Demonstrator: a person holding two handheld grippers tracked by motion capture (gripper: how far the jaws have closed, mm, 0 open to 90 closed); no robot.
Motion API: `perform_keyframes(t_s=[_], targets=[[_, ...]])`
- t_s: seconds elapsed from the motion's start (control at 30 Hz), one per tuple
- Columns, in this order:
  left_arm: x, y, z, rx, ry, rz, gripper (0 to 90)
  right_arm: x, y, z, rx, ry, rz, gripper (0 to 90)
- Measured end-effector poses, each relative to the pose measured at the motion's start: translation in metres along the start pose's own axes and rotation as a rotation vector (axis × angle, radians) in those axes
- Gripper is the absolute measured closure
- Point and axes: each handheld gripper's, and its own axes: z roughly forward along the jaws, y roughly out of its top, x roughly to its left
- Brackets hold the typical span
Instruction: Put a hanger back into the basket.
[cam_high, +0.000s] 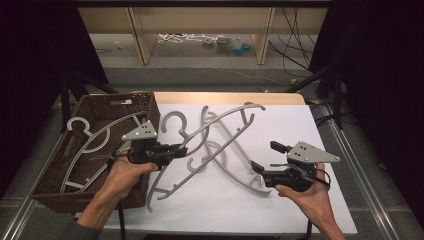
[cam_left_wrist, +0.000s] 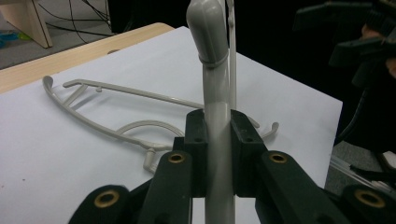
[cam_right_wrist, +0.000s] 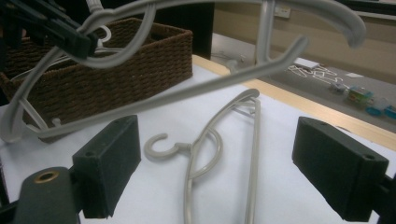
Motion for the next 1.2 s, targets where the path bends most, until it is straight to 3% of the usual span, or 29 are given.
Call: perform_keyframes(t_s=[0.2, 0.37, 0.4, 0.63, 0.77, 0.93, 1.03, 1.07, 1.2], targets=[[0.001, 0.015, -0.022, -0.030, -0.014, -0.067, 79.4, 0.002, -0.010, 0.001, 0.017, 0.010, 0.018, 16.4], [0.002, 0.025, -0.040, -0.031, -0.010, -0.081, 79.5, 0.004, -0.016, 0.002, 0.009, 0.000, 0.019, 16.5], [0.004, 0.028, -0.045, -0.037, -0.009, -0.088, 79.4, 0.003, -0.017, 0.001, 0.003, -0.015, -0.003, 16.5], [0.015, 0.041, -0.074, -0.055, 0.055, -0.071, 79.4, 0.009, -0.023, 0.000, -0.022, -0.026, -0.013, 16.5], [0.025, 0.047, -0.090, -0.061, 0.111, -0.074, 79.5, 0.012, -0.026, 0.000, -0.020, -0.023, 0.006, 16.4], [0.043, 0.049, -0.108, -0.074, 0.177, -0.081, 79.5, 0.011, -0.029, 0.001, -0.029, -0.029, -0.007, 16.4], [0.057, 0.047, -0.118, -0.071, 0.217, -0.090, 79.5, 0.012, -0.030, 0.000, 0.007, -0.022, 0.010, 16.4], [0.060, 0.046, -0.119, -0.069, 0.227, -0.090, 79.5, 0.011, -0.031, 0.001, -0.016, -0.025, -0.002, 16.4], [0.080, 0.038, -0.129, -0.055, 0.267, -0.097, 79.5, 0.011, -0.032, 0.002, -0.019, -0.024, -0.003, 16.4]])
